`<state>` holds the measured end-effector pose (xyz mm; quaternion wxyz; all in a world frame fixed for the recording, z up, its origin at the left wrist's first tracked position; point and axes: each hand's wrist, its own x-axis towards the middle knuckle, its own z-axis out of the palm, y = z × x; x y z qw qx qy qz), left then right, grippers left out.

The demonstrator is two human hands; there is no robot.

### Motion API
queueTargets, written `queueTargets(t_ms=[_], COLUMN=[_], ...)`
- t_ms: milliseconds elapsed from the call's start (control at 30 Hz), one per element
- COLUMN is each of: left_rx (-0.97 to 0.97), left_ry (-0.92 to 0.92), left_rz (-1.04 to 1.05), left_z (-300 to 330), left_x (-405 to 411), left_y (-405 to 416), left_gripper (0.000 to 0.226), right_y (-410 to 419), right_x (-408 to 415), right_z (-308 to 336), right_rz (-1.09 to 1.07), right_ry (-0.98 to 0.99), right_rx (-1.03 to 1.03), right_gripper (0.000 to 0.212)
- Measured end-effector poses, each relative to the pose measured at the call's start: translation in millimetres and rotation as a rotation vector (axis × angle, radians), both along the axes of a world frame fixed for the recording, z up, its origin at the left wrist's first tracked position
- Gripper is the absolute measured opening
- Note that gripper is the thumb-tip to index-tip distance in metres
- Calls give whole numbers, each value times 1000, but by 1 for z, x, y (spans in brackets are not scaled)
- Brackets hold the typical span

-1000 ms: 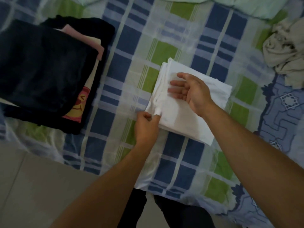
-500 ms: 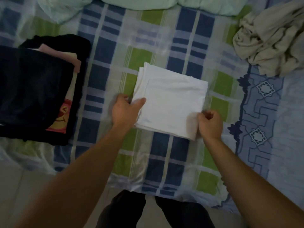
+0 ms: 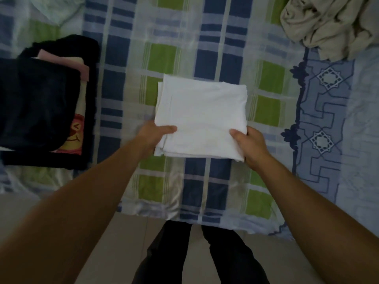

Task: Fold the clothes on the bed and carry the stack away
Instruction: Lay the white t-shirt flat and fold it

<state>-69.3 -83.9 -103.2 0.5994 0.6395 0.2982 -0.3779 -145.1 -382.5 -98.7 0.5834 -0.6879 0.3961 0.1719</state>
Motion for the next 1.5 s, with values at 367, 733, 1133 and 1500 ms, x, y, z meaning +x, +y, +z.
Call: queueTargets(t_ms=[367, 733, 1133, 1500], left_rx=[-196, -116, 361, 361], left_ry=[175, -140, -307, -225], left_rz=[176, 140, 240, 378], left_z=[138, 246, 157, 50], left_x=[-86, -12, 96, 35], left_y=[44, 211, 422, 457], left_gripper=[48, 58, 69, 43], right_y=[44, 209, 450, 458], right_x=[-52, 34, 114, 74], right_z=[123, 202, 123, 62], right_rz=[121, 201, 307, 295], right_ry=[-54, -263, -448, -187], right_rx=[195, 324, 3, -96], right_gripper=[28, 27, 63, 41])
